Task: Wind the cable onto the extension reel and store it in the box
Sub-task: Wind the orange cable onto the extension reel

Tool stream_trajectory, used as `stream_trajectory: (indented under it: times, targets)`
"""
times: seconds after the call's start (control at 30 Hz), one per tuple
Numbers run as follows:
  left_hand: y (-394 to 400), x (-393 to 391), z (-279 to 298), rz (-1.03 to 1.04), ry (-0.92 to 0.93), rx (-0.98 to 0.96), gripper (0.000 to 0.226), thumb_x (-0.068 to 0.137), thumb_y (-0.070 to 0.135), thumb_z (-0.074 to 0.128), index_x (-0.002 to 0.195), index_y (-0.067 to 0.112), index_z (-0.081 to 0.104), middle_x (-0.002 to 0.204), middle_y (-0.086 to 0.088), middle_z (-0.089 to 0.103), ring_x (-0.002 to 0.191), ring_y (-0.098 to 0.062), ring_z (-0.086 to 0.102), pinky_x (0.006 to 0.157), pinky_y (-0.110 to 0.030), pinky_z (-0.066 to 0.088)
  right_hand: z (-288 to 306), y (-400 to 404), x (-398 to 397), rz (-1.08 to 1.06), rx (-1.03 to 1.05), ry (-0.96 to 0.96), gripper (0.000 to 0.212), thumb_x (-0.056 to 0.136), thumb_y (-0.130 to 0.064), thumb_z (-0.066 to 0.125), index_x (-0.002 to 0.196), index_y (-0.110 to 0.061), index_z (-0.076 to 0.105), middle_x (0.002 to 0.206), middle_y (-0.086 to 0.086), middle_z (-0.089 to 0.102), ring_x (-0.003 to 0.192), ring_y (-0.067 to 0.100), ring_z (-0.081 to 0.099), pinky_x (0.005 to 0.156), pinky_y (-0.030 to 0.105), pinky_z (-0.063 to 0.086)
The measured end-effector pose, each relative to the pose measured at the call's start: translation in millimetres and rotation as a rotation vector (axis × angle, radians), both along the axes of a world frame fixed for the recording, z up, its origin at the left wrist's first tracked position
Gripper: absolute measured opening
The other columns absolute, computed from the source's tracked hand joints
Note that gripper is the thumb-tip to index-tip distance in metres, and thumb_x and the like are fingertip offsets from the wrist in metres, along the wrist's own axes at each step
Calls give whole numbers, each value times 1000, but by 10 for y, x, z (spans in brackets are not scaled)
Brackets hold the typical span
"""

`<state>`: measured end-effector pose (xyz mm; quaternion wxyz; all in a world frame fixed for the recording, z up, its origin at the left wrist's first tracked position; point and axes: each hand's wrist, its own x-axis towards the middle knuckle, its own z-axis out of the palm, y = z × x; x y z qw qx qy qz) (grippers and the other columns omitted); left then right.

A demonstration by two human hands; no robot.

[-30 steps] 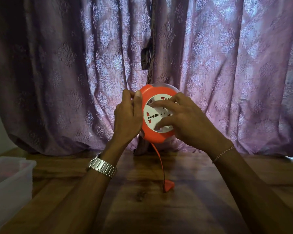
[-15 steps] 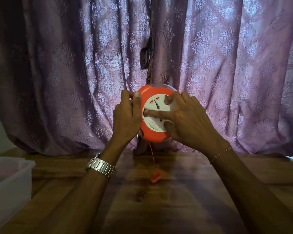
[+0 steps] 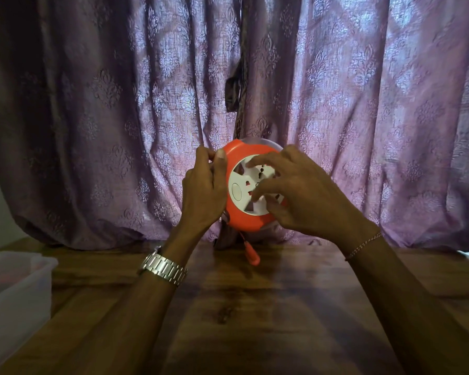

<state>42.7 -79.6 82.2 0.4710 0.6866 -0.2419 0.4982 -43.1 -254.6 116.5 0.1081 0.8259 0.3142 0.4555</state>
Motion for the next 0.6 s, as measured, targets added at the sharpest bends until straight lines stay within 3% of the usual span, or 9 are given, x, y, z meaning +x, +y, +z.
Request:
stream_trajectory:
  times: [0.13,0.3,0.4,0.5,0.6]
  targets:
    - [-5,5,3,-24,-3,10,37,103,48,33,97,15,47,59,7,56,58,-19,60,54,-37,44,-12,26,22,-69,-109,67,25,74,-13,73,86,-33,79,135,0,60,104,32,55,80,37,42]
    - [-7,-5,-2,-19,18,5,39,102,49,33,100,13,48,59,6,57,63,-28,62,58,-44,49,-41,52,26,-188,-114,-5,36,84,-28,46,96,-44,75,139,-7,55,101,28,50,71,34,24]
    - [4,-6,11,-15,11,1,39,102,49,33,99,14,48,58,6,56,62,-29,61,58,-45,49,-60,68,25,-238,-77,-13,49,83,-34,29,101,-50,72,139,-5,53,105,28,47,73,38,33]
    - [4,-3,8,-24,20,10,39,102,50,33,99,13,47,59,4,57,61,-28,61,58,-47,49,-76,85,26,-288,-73,-20,46,82,-34,36,109,-54,67,139,-3,51,106,27,44,75,40,36]
    - [-4,-4,-3,-30,34,23,41,102,51,32,99,13,47,60,4,57,62,-31,61,58,-48,49,-89,92,45,-291,-72,-51,40,78,-28,64,108,-54,67,134,-1,54,105,27,48,73,38,32]
